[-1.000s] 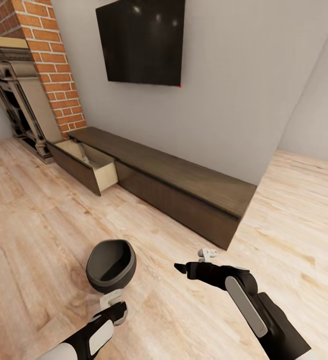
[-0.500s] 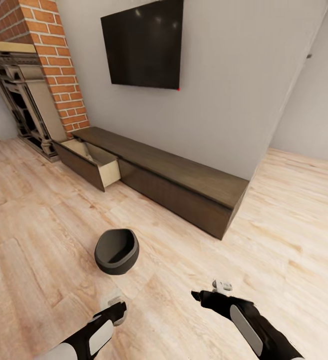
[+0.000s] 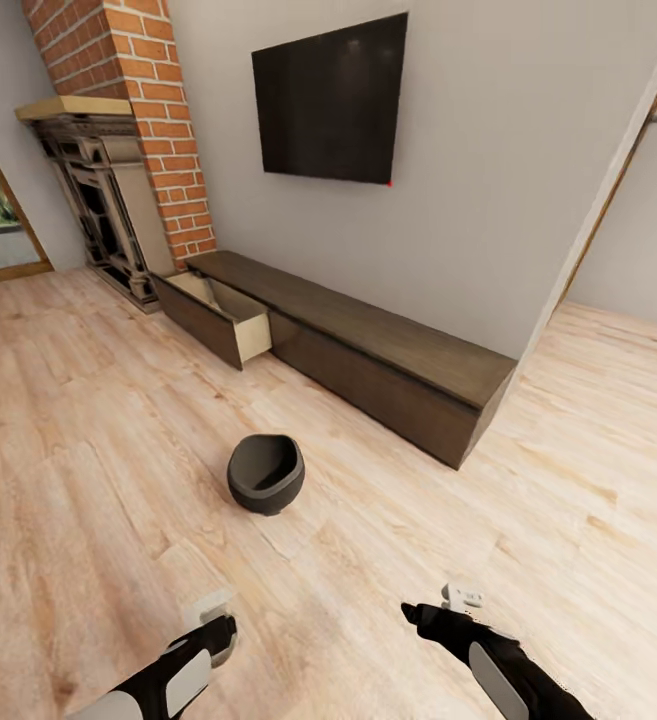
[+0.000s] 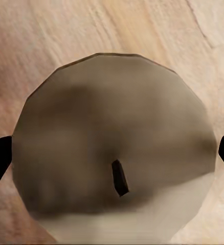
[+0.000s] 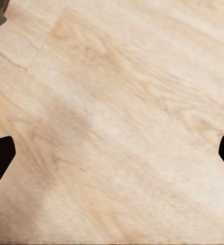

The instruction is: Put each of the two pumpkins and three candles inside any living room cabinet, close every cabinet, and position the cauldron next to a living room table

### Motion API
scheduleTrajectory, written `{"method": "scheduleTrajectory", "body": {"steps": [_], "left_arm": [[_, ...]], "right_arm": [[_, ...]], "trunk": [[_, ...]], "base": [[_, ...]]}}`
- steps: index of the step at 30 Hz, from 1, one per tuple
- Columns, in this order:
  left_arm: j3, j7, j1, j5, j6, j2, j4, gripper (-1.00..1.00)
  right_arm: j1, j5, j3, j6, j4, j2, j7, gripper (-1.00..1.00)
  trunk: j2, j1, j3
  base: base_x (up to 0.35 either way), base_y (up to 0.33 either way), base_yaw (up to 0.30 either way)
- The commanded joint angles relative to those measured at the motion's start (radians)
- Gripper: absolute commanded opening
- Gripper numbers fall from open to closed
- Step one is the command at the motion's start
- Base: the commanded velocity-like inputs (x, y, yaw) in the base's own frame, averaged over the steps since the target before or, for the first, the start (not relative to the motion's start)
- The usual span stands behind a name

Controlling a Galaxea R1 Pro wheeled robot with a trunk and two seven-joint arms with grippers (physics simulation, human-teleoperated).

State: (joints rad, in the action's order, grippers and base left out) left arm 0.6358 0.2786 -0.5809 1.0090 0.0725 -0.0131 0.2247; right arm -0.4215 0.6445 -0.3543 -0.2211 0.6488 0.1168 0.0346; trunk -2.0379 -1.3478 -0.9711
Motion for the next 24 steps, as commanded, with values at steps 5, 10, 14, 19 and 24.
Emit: {"method": "scheduleTrajectory", "body": {"steps": [5, 10, 14, 19, 24], "left_arm": [[0.012, 0.005, 0.000, 0.011, 0.003, -0.029, -0.012, -1.00], [0.012, 0.006, 0.000, 0.011, 0.003, -0.039, -0.014, -1.00], [0.012, 0.004, 0.000, 0.011, 0.003, -0.040, -0.015, -1.00], [0.012, 0.006, 0.000, 0.011, 0.004, -0.042, -0.015, -1.00], [0.012, 0.006, 0.000, 0.011, 0.004, -0.041, -0.015, -1.00]], "right_arm": [[-0.001, 0.004, -0.009, 0.094, -0.107, -0.001, 0.000, 1.00], [-0.001, 0.002, -0.012, 0.143, -0.150, -0.002, 0.003, 1.00], [-0.001, 0.000, -0.012, 0.148, -0.154, -0.002, 0.004, 1.00], [0.000, 0.000, -0.012, 0.150, -0.156, -0.002, 0.004, 1.00], [-0.001, -0.001, -0.012, 0.150, -0.156, -0.002, 0.004, 1.00]], "trunk": [[0.035, 0.020, 0.015], [0.070, 0.039, 0.031], [0.098, 0.054, 0.043], [0.133, 0.074, 0.059], [0.168, 0.093, 0.075]], "base": [[-0.184, 0.000, 0.287], [-0.027, 0.000, 0.288], [-0.004, 0.000, 0.288], [-0.121, 0.000, 0.288], [-0.295, 0.000, 0.288]]}}
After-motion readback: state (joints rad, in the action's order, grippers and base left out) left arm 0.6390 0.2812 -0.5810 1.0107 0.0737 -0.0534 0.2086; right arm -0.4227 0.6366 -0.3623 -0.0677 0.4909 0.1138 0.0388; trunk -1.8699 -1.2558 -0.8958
